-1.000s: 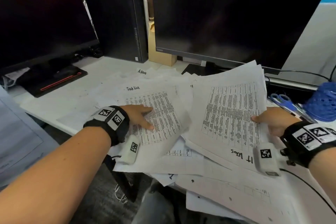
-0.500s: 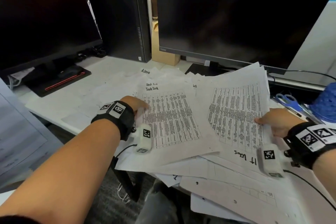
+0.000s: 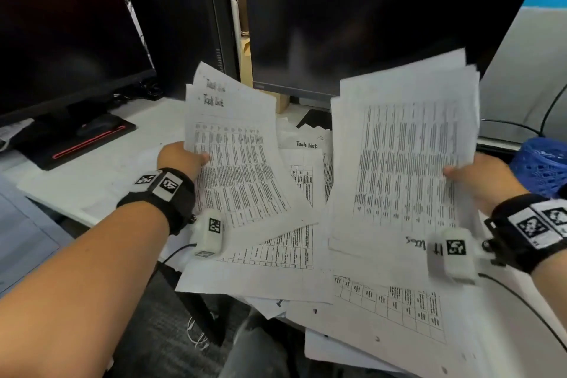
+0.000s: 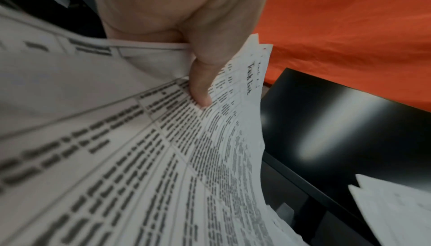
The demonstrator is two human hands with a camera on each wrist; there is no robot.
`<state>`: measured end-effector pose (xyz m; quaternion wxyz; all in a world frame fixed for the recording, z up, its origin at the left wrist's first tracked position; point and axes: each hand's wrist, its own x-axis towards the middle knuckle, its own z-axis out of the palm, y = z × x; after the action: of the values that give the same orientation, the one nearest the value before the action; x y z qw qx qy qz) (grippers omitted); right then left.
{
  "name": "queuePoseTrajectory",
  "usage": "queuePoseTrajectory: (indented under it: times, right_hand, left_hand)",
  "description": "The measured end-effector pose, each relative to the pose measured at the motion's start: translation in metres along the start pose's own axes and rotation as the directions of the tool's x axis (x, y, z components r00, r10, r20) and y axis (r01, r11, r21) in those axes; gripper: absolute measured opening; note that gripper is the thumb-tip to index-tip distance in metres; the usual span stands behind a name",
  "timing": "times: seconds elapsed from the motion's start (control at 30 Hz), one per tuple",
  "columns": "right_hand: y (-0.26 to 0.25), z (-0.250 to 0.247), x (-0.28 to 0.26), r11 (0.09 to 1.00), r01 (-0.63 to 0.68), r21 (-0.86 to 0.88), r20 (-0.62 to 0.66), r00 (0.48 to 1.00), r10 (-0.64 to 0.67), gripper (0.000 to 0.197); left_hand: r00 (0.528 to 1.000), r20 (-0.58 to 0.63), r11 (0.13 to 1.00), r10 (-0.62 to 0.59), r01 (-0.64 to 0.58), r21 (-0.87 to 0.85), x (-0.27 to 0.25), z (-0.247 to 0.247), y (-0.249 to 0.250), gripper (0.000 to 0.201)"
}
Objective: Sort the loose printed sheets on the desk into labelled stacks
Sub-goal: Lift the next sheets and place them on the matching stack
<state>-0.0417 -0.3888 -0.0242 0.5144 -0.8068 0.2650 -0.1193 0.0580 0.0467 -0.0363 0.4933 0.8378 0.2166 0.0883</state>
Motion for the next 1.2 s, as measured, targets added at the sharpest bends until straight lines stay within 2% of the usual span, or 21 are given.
queuePoseTrajectory:
  times: [0.13,0.23,0.3,0.4,0.47,0.53,0.6,0.67,0.73,0.83,0.87,0.93,1.03,1.13,1.2]
  right_hand:
    - [-0.047,-0.030,-0.007,0.987,0.157,0.019,-0.179,0.972,-0.151,0.037]
    - [-0.072,-0.044,-0.008,0.974,0.220,0.046,-0.229,0.952,-0.204,0.037]
    - [-0.084,-0.043,-0.012,0.976,0.215,0.041,-0.156,0.966,-0.206,0.037]
    - [-0.091,-0.023,-0.019,0.972,0.209,0.110,-0.046,0.978,-0.205,0.032]
    - [-0.086,-0.007,-0.022,0.959,0.175,0.221,0.055,0.980,-0.191,0.033]
    - [-0.083,0.010,-0.032,0.935,0.133,0.330,0.157,0.969,-0.193,0.035]
    - [-0.082,0.022,-0.040,0.912,0.091,0.400,0.239,0.950,-0.200,0.037]
    - [-0.081,0.032,-0.043,0.892,0.074,0.447,0.283,0.934,-0.219,0.038]
    - [-0.080,0.038,-0.045,0.874,0.052,0.484,0.307,0.925,-0.225,0.039]
    - [-0.080,0.046,-0.046,0.853,0.047,0.519,0.278,0.935,-0.220,0.044]
    - [-0.080,0.047,-0.046,0.856,0.075,0.511,0.251,0.940,-0.232,0.046]
    - [-0.080,0.050,-0.048,0.866,0.168,0.471,0.187,0.940,-0.284,0.049]
    - [-0.087,0.047,-0.056,0.847,0.341,0.409,0.062,0.915,-0.398,0.040]
    - [-0.098,0.040,-0.064,0.768,0.489,0.413,-0.090,0.861,-0.501,0.044]
    - [-0.099,0.036,-0.069,0.746,0.534,0.398,-0.117,0.836,-0.536,0.049]
  left_hand:
    - [0.998,-0.045,0.992,-0.033,0.027,-0.127,0.002,-0.015,0.001,0.036]
    - [0.999,-0.023,0.967,-0.026,0.019,-0.255,0.001,-0.020,0.001,0.039]
    - [1.000,0.027,0.935,-0.010,0.019,-0.354,-0.010,-0.020,0.013,0.037]
    - [0.990,0.069,0.940,0.126,-0.096,-0.328,-0.035,-0.014,0.039,0.030]
    - [0.972,0.103,0.903,0.212,-0.154,-0.402,-0.056,-0.006,0.056,0.033]
    - [0.934,0.176,0.873,0.310,-0.207,-0.441,-0.066,0.001,0.068,0.033]
    - [0.912,0.246,0.876,0.327,-0.195,-0.441,-0.071,0.011,0.078,0.033]
    - [0.889,0.302,0.892,0.344,-0.209,-0.401,-0.073,0.019,0.087,0.022]
    - [0.891,0.299,0.892,0.341,-0.205,-0.403,-0.076,0.025,0.093,0.015]
    - [0.900,0.323,0.834,0.292,-0.074,-0.547,-0.088,0.031,0.100,0.046]
    - [0.906,0.299,0.798,0.301,-0.068,-0.598,-0.089,0.034,0.098,0.050]
    - [0.898,0.214,0.796,0.385,-0.206,-0.569,-0.097,0.038,0.101,0.050]
    - [0.825,0.109,0.767,0.555,-0.457,-0.452,-0.103,0.038,0.106,0.046]
    - [0.763,0.010,0.694,0.646,-0.582,-0.423,-0.106,0.035,0.117,0.045]
    - [0.716,0.000,0.652,0.698,-0.634,-0.416,-0.107,0.031,0.121,0.043]
